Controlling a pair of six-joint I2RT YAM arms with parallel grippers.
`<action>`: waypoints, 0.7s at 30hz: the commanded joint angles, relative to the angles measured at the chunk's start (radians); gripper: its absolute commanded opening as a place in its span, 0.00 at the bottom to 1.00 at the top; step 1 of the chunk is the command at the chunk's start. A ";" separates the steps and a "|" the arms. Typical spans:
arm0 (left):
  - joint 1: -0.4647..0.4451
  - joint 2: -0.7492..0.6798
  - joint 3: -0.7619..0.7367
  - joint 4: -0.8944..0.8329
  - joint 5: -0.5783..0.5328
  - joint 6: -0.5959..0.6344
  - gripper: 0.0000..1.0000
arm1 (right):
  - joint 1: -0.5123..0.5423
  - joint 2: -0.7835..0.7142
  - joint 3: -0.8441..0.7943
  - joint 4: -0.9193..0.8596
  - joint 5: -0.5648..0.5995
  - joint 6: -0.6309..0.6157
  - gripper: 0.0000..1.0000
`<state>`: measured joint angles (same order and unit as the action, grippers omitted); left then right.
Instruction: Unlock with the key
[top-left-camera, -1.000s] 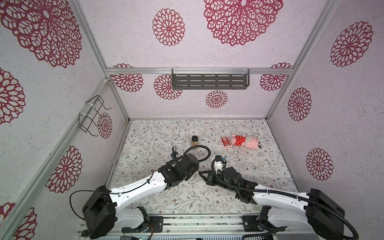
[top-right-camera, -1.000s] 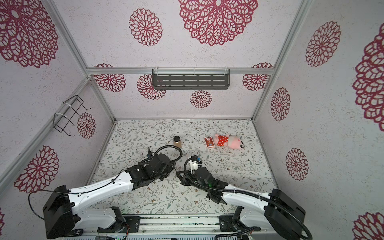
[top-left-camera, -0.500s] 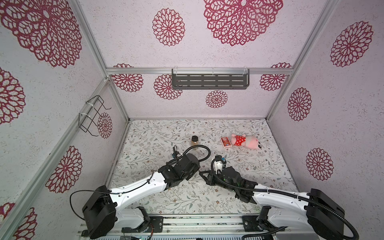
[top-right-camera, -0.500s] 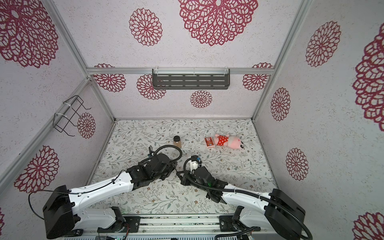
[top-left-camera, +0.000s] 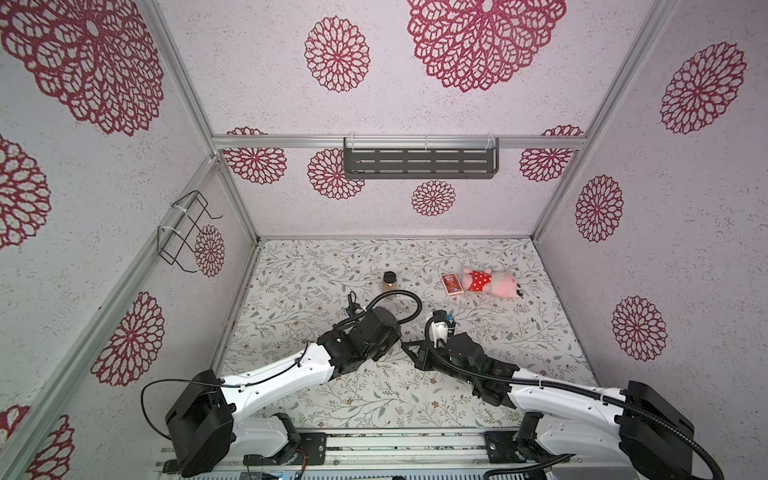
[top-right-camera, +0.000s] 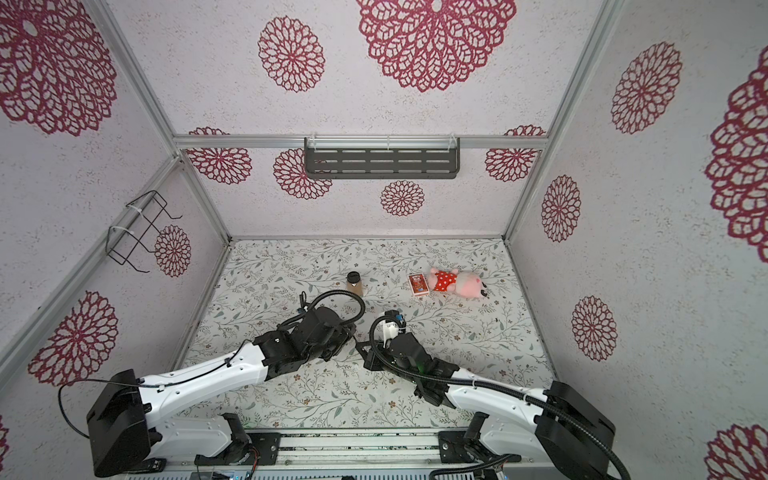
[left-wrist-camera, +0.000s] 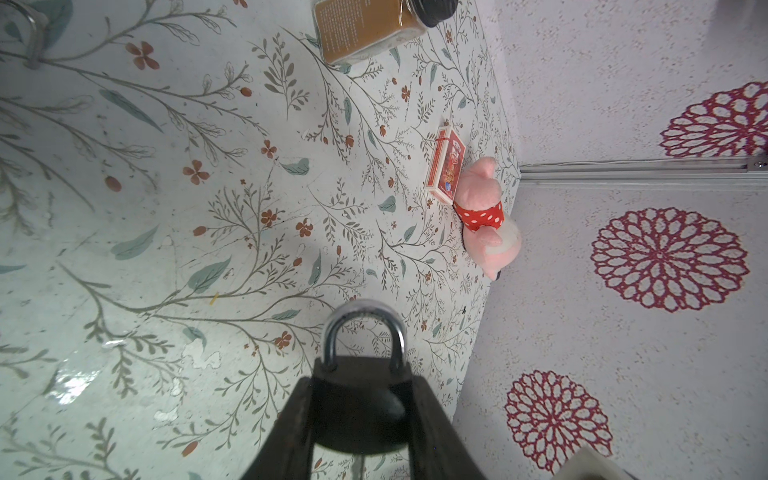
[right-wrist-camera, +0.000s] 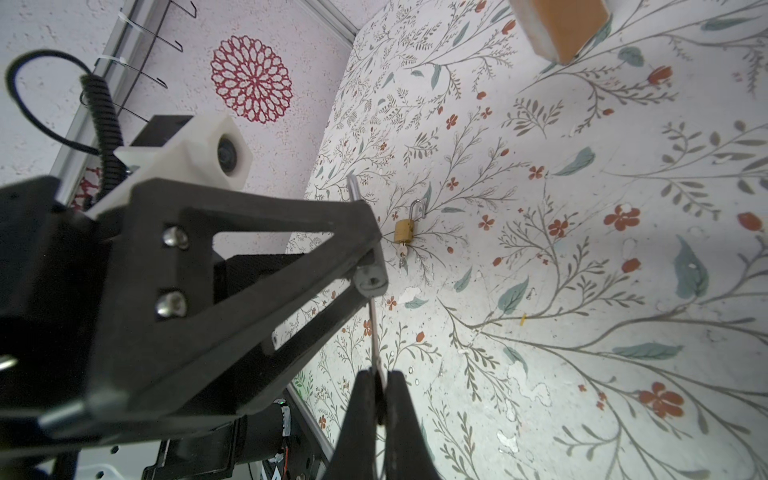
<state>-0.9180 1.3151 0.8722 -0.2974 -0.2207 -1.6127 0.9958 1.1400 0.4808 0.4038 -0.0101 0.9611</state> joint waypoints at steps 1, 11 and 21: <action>-0.005 0.001 0.026 0.019 -0.004 0.014 0.00 | -0.006 -0.024 0.033 0.011 0.016 -0.028 0.00; -0.018 0.003 0.033 0.011 -0.003 0.008 0.00 | -0.011 -0.025 0.067 -0.018 0.028 -0.070 0.00; -0.021 0.000 0.035 0.027 0.007 -0.005 0.00 | -0.011 0.002 0.081 -0.011 0.015 -0.093 0.00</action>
<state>-0.9337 1.3170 0.8776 -0.2989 -0.2176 -1.6096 0.9894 1.1389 0.5343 0.3706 -0.0021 0.9001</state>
